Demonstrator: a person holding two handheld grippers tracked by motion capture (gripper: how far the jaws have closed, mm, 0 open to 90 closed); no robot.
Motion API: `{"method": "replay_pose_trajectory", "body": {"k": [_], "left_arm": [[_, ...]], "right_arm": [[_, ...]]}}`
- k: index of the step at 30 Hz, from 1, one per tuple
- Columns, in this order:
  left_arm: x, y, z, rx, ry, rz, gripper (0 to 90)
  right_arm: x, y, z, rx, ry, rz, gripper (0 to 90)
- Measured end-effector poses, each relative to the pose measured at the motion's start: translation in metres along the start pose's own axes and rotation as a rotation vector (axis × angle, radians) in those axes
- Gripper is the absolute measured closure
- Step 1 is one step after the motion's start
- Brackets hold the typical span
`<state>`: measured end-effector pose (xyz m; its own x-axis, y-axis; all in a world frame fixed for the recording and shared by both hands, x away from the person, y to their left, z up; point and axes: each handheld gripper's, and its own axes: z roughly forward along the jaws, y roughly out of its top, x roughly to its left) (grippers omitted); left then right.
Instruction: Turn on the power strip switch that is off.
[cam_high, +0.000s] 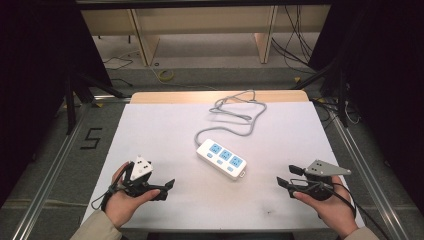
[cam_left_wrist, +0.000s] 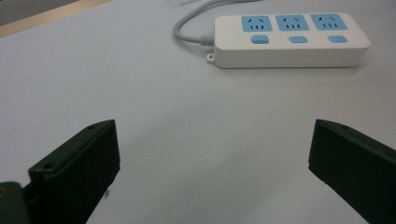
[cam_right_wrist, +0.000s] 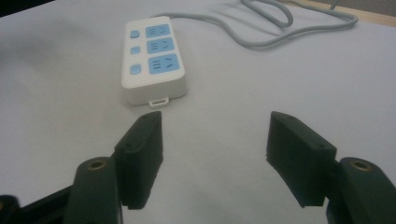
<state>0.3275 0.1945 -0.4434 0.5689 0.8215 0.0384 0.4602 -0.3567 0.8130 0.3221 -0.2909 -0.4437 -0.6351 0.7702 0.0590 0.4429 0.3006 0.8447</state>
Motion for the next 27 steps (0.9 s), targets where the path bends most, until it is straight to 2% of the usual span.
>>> {"method": "replay_pose_trajectory", "body": {"k": [1,2,3,8,11,12,13,17,27], "left_arm": [[0.000,0.000,0.000,0.001,0.000,-0.001,2.2],[0.000,0.000,0.000,0.001,-0.001,-0.002,2.2],[-0.001,0.000,0.000,0.001,0.000,0.003,2.6],[-0.001,0.000,0.000,-0.001,0.000,0.005,3.4],[-0.002,0.000,0.002,0.001,0.000,-0.003,4.0],[-0.002,0.000,0.002,0.001,0.000,-0.003,4.3],[-0.002,0.001,0.003,-0.001,-0.006,-0.015,4.5],[-0.004,0.002,0.005,-0.001,-0.014,0.004,4.5],[-0.003,0.002,0.004,-0.006,-0.012,-0.003,4.6]], "right_arm": [[0.000,0.000,0.000,0.003,0.001,0.003,43.6],[0.000,0.000,0.000,0.003,0.001,0.003,43.6],[0.001,0.001,0.000,0.014,-0.004,-0.006,51.9],[0.005,0.004,-0.001,0.025,-0.025,-0.039,75.5],[0.007,0.006,0.000,0.031,-0.038,-0.052,85.8],[0.007,0.006,0.000,0.031,-0.038,-0.052,85.8],[0.008,0.007,0.001,0.036,-0.042,-0.048,90.0],[0.009,0.010,0.005,0.057,-0.039,-0.052,90.0],[0.020,0.026,0.021,0.063,-0.008,-0.065,90.0]]}}
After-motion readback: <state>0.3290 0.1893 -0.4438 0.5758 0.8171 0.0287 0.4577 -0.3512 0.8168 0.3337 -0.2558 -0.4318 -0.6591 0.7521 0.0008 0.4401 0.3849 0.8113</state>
